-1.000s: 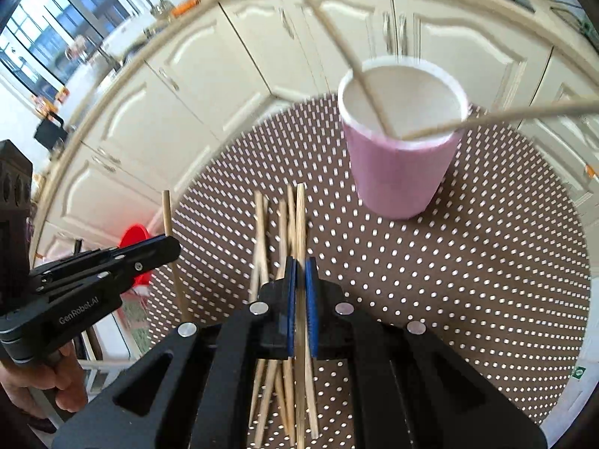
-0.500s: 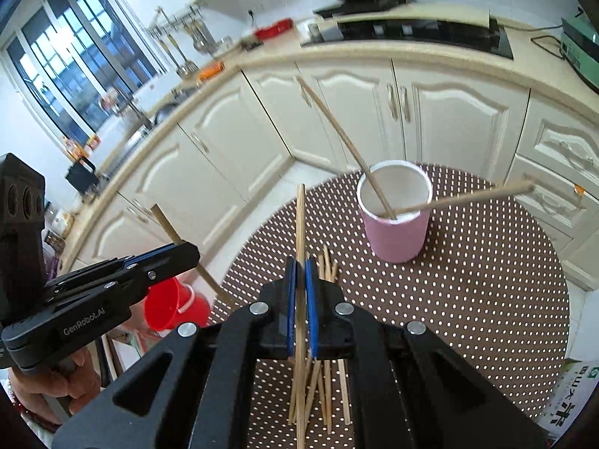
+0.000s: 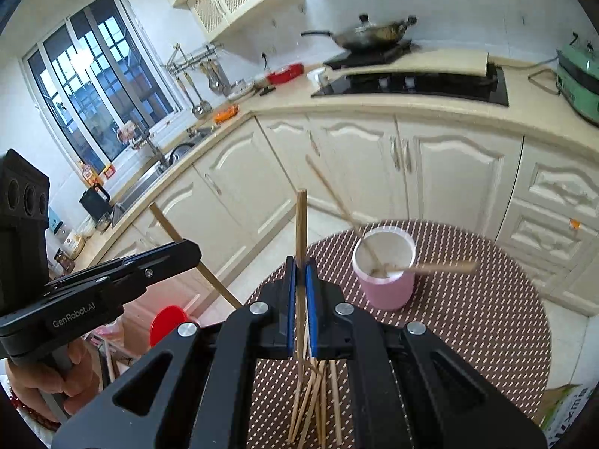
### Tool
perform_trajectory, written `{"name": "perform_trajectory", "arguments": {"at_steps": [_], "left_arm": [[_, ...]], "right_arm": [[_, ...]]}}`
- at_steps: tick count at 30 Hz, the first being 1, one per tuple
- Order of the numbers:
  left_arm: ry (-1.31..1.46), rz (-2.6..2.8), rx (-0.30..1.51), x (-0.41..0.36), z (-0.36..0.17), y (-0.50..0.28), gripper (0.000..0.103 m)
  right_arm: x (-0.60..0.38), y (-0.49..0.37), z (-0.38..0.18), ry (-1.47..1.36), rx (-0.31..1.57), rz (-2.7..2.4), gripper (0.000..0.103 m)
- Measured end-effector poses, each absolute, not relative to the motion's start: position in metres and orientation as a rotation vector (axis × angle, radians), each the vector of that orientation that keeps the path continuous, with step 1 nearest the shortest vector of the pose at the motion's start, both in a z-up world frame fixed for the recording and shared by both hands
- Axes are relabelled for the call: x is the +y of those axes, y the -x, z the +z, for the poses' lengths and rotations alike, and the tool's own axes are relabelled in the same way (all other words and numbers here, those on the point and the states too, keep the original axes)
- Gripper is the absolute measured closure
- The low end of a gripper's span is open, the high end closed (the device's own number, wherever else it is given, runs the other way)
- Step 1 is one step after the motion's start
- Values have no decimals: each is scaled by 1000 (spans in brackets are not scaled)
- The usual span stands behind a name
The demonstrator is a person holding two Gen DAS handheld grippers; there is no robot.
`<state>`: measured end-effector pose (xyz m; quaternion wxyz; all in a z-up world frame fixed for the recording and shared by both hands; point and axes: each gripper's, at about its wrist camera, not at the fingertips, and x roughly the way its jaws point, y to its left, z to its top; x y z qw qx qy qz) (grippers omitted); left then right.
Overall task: Organize utensils
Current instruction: 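Raise the held chopsticks upright and lower them into the pink cup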
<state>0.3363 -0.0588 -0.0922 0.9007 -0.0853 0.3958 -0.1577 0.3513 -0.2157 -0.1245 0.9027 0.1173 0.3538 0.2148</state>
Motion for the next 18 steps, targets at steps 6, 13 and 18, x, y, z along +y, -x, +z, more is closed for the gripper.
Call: {"name": "perform_trajectory", "arguments": {"at_steps": [6,13,18], "left_arm": [[194,-319,754,-62,-70,-349,98],[226,-293,674,-69,-50,-376,98],[245,-267,660,-80,-56,-397,98]], "right_arm": [[-232,-369,-97,-222,662,418,99],[-250,-398,-74,-196,594,387,99],[-259,-417,-79,-172,582,362,99]]}}
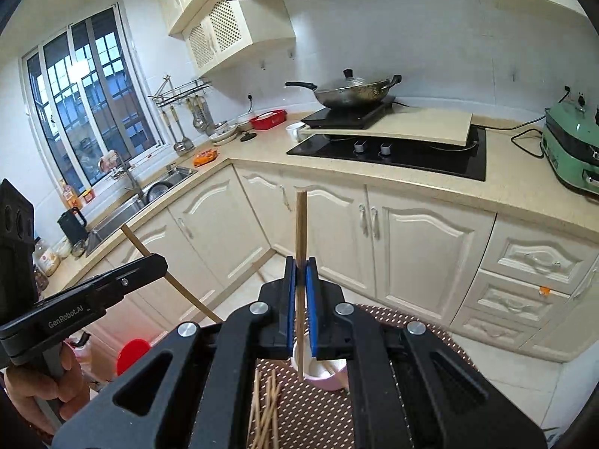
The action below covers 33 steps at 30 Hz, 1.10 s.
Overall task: Organize utensils
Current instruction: 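Raise the held chopsticks upright and lower them into the pink cup, then open both tools to release the chopsticks and withdraw from the cup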
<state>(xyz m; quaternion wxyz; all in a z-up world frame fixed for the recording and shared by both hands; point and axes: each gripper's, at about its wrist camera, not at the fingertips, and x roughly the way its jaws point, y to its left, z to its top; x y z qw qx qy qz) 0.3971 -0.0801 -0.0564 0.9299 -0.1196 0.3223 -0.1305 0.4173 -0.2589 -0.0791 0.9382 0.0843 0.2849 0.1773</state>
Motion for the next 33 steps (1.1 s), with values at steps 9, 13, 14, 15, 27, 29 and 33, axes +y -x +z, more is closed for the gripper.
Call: {"name": "perform_trajectory", "arguments": {"at_steps": [9,13,14,15,27,29,33], "left_arm": [[230,-245,722,-98,-94,-424,98],[219,-241,752,-102,-108,-429,98],[216,-243,759,-102,-111,-430,98],[212,-243,768,-103,-114,-430,98],[186,-267,882,-109,-150,-428,97],[188,-274,893,-110,-152,-427,97],[183,-280,921,-111,-156,-424,96]], "right_arm": [[-267,-438,-110,-161,632,362,99],[-268,-441,-120,-158,656,369,99],[-267,-441,-123,-157,665,370,99],[-267,-443,-124,-157,672,372,99],[-259,-446,-164,-133,841,350,98],[-257,-446,-169,-132,870,346,97],[-256,-443,-175,-134,899,336,96]]}}
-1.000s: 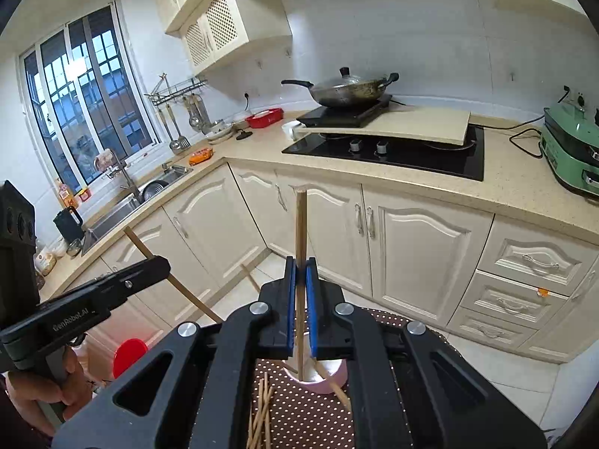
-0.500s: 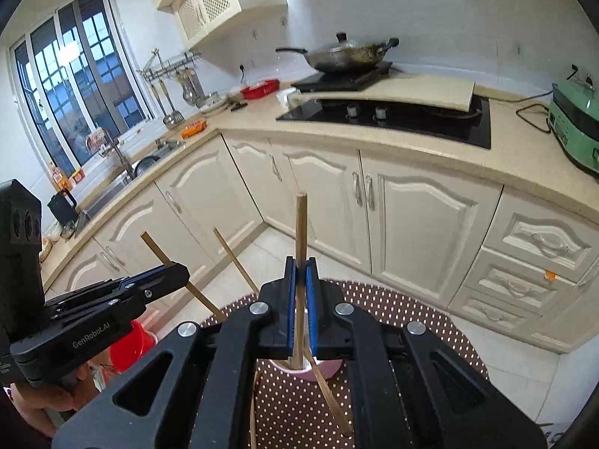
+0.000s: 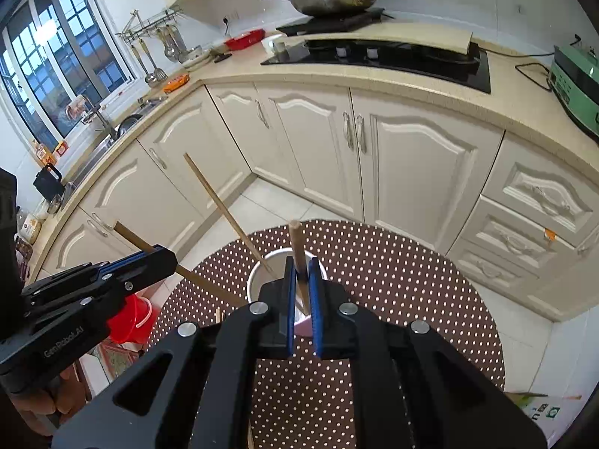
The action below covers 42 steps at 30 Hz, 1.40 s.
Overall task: Organize utensils
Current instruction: 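Open both tools to release the chopsticks and withdraw from the cup, then grasp another chopstick from the pile with each tool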
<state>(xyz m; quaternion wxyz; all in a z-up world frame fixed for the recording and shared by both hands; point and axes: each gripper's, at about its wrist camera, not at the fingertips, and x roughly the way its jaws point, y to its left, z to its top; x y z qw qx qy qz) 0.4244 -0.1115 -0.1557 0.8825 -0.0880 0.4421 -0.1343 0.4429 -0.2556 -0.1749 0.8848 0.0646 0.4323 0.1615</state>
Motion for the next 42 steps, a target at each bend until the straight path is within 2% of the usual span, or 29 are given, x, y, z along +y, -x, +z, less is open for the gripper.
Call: {"name": "perform_trajectory", "arguments": {"at_steps": [6,8,10,13,15,16,17,22,25,31,42], "left_arm": [[180,-279,954,-109,-160,-420,96],[177,-278,962,-109,-161,-419,96],[173,-278,970,-107,-162,-415,96],[175,-276,978,-103,-162,-410,95],[178,-272,979,-99,-161,-407,86],[182,-264,974,-96,-160,-403,70],[187,-256,966,-93,-159,-401,49],[198,-246,956,-79,-156,-387,47],[208,-240,961,-69,-158,-380,40],[220,-207,998,-46,-172,-368,38],[224,-194,1114,-32,-220,-358,38]], "right_arm": [[-254,-437,-175,-148,908,322,95],[-255,-436,-173,-156,906,314,91],[-256,-431,-170,-159,894,300,79],[-258,-425,-165,-165,873,284,70],[-261,-421,-162,-174,862,271,68],[-262,-418,-160,-179,855,264,67],[-264,-415,-157,-185,845,254,66],[-266,-402,-151,-204,824,232,66],[-266,-388,-148,-207,807,219,65],[-265,-361,-150,-231,792,203,65],[-234,-345,-203,-238,927,235,65]]}}
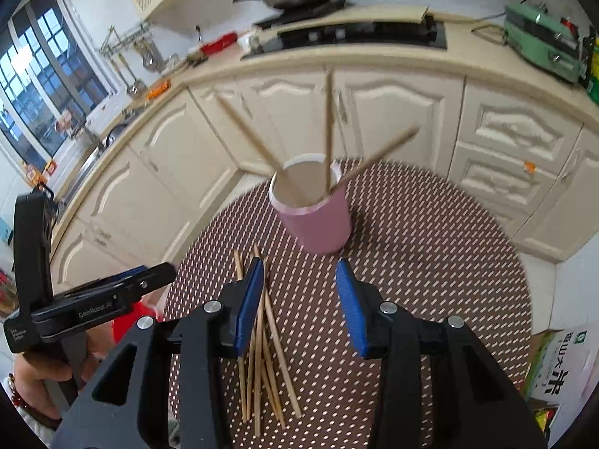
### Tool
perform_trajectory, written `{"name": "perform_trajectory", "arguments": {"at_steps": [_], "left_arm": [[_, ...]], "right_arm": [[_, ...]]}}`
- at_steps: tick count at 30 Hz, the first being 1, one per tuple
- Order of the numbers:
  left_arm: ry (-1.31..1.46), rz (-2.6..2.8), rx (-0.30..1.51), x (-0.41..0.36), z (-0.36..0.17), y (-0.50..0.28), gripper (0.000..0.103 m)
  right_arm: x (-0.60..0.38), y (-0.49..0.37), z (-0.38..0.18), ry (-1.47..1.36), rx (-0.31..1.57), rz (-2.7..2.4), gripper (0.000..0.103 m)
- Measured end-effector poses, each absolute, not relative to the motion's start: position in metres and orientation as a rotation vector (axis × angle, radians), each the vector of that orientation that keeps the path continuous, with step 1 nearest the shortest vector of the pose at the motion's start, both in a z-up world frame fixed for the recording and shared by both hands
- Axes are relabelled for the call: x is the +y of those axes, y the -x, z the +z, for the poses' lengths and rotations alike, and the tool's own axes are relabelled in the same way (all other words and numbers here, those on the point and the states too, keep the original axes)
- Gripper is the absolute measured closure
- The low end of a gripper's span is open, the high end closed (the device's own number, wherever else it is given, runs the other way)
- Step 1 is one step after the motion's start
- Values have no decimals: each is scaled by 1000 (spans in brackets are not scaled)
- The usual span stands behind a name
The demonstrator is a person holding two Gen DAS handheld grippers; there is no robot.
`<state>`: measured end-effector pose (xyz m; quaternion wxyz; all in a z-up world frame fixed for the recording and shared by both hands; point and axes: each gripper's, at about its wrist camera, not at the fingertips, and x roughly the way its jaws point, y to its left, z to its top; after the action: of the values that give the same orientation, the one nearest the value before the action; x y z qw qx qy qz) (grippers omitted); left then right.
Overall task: Organize utensils
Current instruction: 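Grasp another chopstick from the pile with each tool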
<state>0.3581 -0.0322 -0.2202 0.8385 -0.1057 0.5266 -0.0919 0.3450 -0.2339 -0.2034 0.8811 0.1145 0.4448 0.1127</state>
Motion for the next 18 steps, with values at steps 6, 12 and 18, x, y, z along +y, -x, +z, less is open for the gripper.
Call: {"name": "perform_trajectory", "arguments": {"at_steps": [6,12,18], "left_arm": [[229,-179,1197,-33,-256,-360,38],[256,-133,1250,-22,-285,-367,38],[288,-86,1291,-8,-307,-371,38]], "right_arm": [[-206,-358,-245,-232,1048,291,65],[-179,-381,-281,-240,1166,363,69],[-155,-402,-315,-222,1294,421,84]]}}
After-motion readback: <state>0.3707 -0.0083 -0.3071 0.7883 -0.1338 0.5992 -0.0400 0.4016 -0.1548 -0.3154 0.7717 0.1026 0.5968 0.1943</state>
